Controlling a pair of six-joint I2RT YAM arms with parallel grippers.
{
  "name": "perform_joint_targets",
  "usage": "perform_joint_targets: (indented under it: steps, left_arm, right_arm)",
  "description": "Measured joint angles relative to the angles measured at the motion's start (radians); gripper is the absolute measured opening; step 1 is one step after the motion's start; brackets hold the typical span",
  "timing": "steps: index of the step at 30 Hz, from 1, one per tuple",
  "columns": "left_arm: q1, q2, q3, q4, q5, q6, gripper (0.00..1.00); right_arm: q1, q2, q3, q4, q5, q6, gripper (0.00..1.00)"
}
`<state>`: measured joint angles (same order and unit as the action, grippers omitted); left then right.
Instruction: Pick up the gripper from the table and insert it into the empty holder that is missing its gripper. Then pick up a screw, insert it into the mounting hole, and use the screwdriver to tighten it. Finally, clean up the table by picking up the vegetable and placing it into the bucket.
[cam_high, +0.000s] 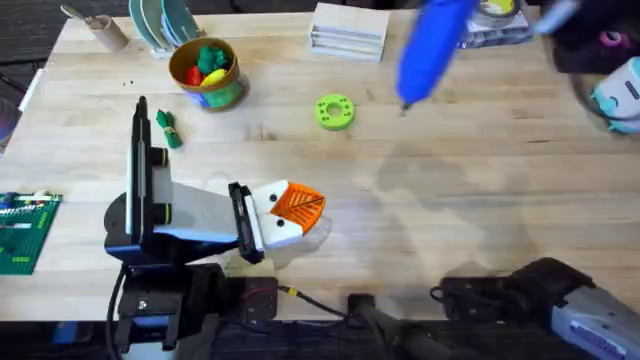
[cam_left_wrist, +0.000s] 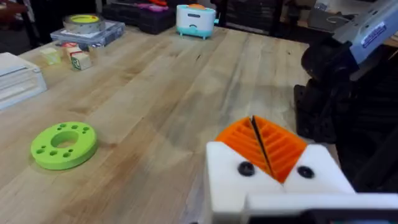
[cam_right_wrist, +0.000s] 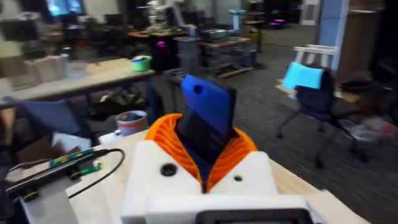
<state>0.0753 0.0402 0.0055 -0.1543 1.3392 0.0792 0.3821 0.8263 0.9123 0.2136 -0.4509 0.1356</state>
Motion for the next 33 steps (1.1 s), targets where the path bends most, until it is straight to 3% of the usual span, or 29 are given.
perform_joint_targets:
  steps: [4,11,21,27,33]
  left_arm:
    - [0.0,0.0,0.0,0.0,0.0,0.0,0.004]
    - [0.0,0.0,0.0,0.0,0.0,0.0,0.004]
    - [0.0,0.0,0.0,0.0,0.0,0.0,0.004]
    - [0.0,0.0,0.0,0.0,0.001,0.0,0.004]
    - [0.0,0.0,0.0,0.0,0.001,0.0,0.004]
  right_arm:
    - [0.123,0.121,0.0,0.128,-0.003,-0.009,0.041]
    - [0.263,0.262,-0.003,0.272,-0.01,-0.013,0.041]
    - [0.364,0.271,-0.176,0.623,-0.018,-0.002,0.041]
    - [0.445,0.333,-0.198,0.682,-0.02,-0.005,0.041]
    - [0.46,0.4,-0.198,0.739,-0.021,-0.001,0.041]
